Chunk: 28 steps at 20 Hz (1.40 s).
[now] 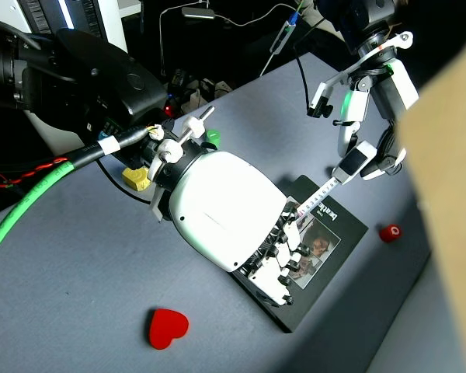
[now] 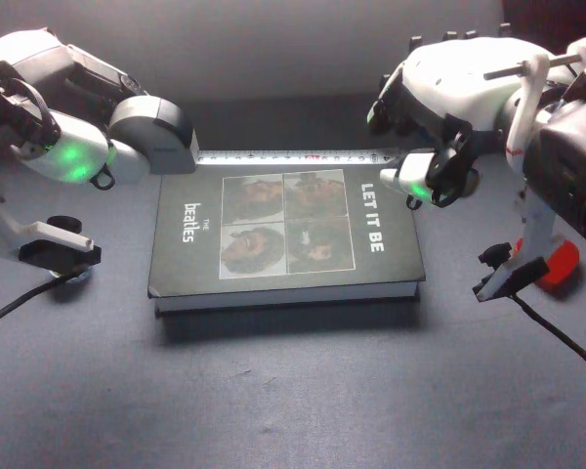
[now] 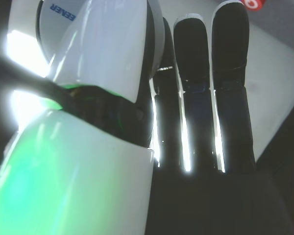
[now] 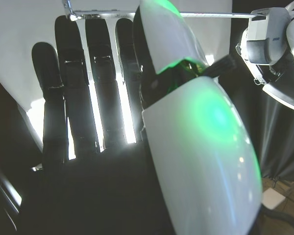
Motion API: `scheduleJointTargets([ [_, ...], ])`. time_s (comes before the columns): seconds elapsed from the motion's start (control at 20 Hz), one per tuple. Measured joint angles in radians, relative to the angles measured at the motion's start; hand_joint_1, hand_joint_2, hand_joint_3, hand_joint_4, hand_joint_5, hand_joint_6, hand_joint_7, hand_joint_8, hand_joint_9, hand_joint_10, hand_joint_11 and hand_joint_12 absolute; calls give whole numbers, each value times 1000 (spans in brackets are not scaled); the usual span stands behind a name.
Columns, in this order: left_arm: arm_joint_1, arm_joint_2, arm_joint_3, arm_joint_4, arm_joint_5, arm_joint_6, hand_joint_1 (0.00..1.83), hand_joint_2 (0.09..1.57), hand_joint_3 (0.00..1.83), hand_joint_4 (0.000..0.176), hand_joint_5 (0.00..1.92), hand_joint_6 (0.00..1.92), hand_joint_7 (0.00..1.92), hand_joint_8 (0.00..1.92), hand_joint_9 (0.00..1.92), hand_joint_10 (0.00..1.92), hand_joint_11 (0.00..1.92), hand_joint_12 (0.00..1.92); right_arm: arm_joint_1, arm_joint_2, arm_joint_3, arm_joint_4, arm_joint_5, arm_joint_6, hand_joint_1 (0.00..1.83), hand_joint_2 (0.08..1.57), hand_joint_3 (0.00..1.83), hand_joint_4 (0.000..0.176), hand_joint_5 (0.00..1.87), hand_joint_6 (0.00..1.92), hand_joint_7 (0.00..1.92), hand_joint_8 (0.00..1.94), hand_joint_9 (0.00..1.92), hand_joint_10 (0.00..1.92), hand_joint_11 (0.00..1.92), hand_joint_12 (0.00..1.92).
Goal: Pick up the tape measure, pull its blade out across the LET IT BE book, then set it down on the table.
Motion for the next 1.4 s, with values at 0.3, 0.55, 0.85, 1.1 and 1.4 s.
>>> scheduleJointTargets([
  [0.3,0,0,0,1,-1,0,1384,1094,0,0,1003,722,1048,921,917,1269,873,1146,0,0,0,0,0,0,1173,1191,0,6,806,1325,884,1068,996,320,639,1391],
  [0.55,0,0,0,1,-1,0,1385,1090,0,0,1008,719,1063,898,918,1263,887,1147,0,0,0,0,1,3,1178,1183,0,16,811,1297,911,1065,876,735,669,1432],
  [0.85,-1,0,0,1,-5,-1,1383,1094,0,0,996,733,1045,927,922,1257,869,1140,0,0,0,0,1,3,1175,1187,1,17,799,1302,905,1086,848,759,667,1431],
  [1.1,-2,-2,-3,0,0,-10,1383,1096,0,0,1001,719,1036,950,916,1263,885,1144,-14,35,-11,-43,-27,13,1174,1188,1,17,797,1304,904,1086,847,763,682,1432],
  [1.4,-2,-4,-3,0,2,-14,1383,1097,0,0,1006,716,1031,953,912,1273,879,1139,-14,63,-13,-41,-48,19,1173,1188,0,21,798,1293,900,1106,833,767,671,1426],
])
